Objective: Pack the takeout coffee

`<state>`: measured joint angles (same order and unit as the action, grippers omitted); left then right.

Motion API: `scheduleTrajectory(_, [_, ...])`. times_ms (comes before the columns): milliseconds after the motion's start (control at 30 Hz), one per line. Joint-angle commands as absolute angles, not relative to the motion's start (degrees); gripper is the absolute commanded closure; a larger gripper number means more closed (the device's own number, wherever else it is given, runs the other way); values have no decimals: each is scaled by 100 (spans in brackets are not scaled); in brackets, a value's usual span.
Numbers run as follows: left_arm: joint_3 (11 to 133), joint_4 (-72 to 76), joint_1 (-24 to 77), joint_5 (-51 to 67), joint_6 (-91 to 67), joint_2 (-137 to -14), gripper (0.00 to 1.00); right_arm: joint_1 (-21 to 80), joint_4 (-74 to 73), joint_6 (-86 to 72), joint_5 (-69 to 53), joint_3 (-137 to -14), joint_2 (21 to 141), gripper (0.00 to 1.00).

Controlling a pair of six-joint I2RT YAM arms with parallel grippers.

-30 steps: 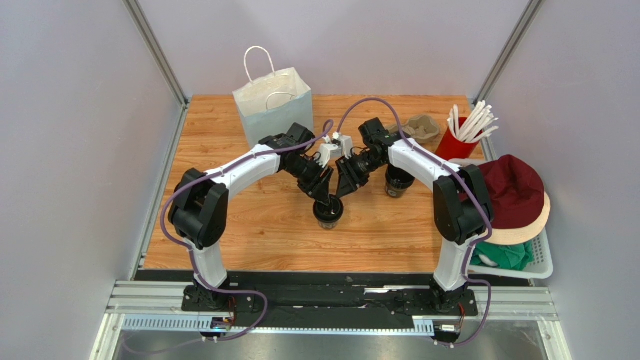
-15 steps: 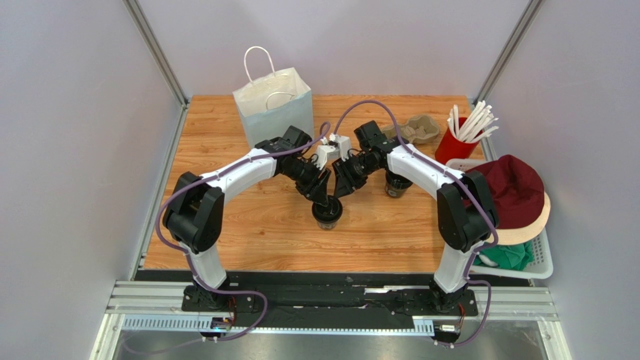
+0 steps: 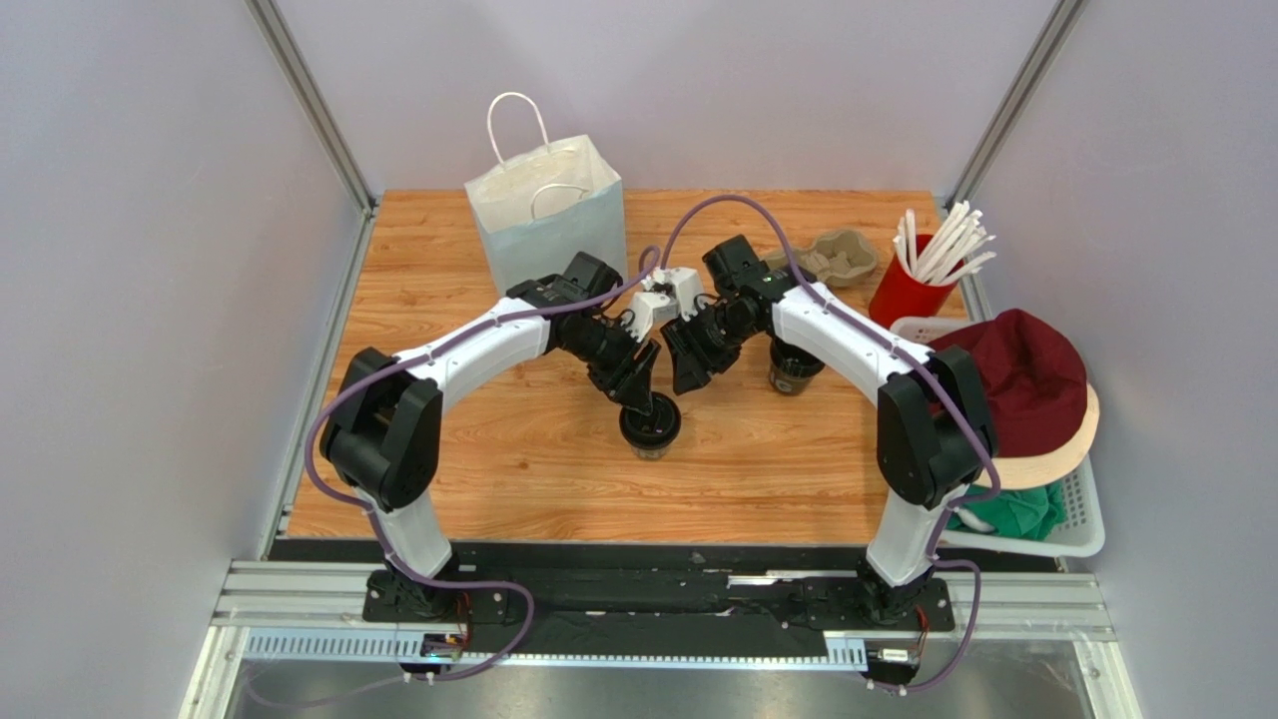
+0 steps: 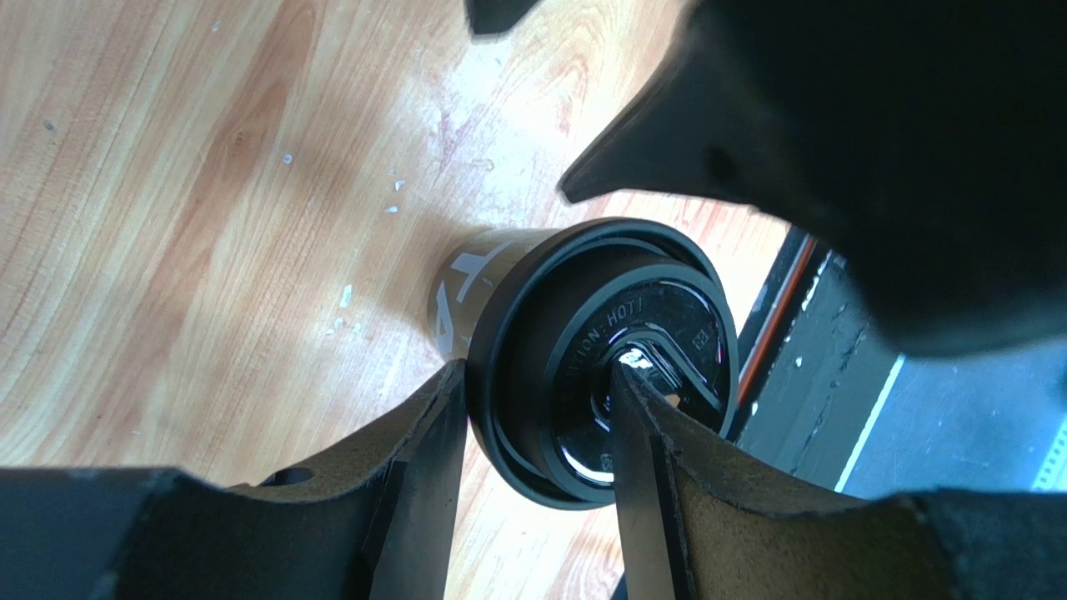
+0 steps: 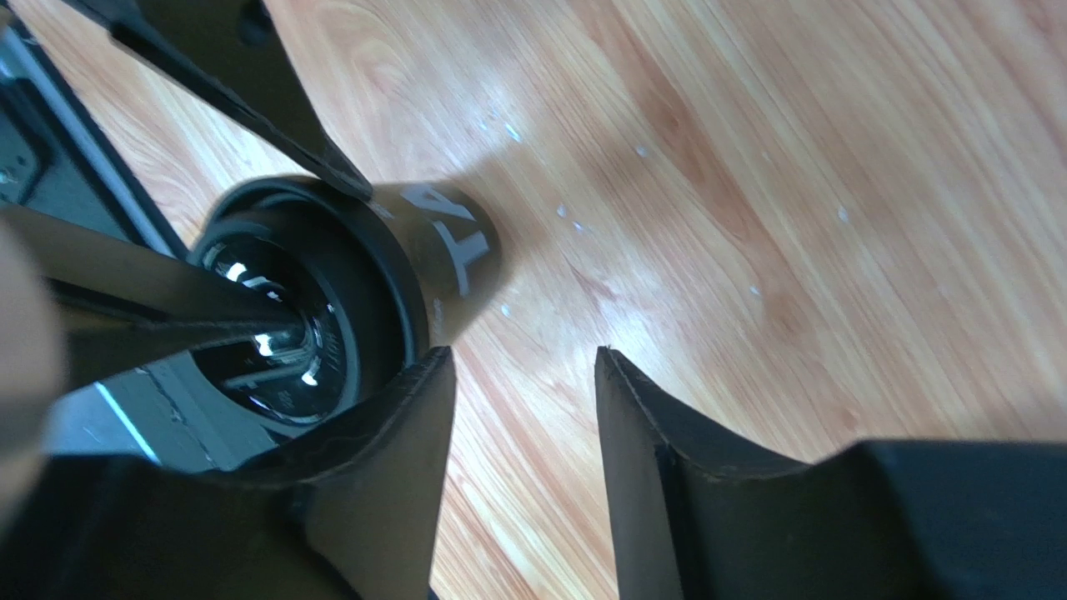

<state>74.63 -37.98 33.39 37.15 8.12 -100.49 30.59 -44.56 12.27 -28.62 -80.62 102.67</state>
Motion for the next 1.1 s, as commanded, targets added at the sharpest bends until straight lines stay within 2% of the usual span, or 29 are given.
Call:
scheduleTrajectory(0, [7532,-4087,3428,3015,1230,-10134,48,3085,-4790,1854,-2970,-8674,9722,44])
scheduleTrajectory(133, [7550,-4078,3419,3024,1222,-10072,44,2962,-4965,1951,-3102,-8833,9449,39])
scheduleTrajectory(167, [7567,-4078,3419,3032,1204,-10046,41,2927,-4983,1969,-3198,-8850,9405,37])
scheduleTrajectory(533, [8454,-4500,3217,3234,1240,-9923,28,2593,-5115,2144,-3577,-8930,8798,34])
scheduleTrajectory(633, [8779,-4640,3103,3375,1265,-9792,26,2540,-5115,2249,-3560,-8921,8579,27])
scheduleTrajectory(967, [9589,-4948,3015,3332,1336,-9097,14,2523,-5002,2716,-3419,-8315,7815,14])
scheduleTrajectory(1000, [9598,-4957,2989,3288,1336,-9027,11,2514,-4801,2638,-3297,-8149,7744,1])
scheduleTrajectory(1067, [9571,-4948,2910,3209,1327,-8799,9,2496,-4511,2576,-3191,-8008,7569,1])
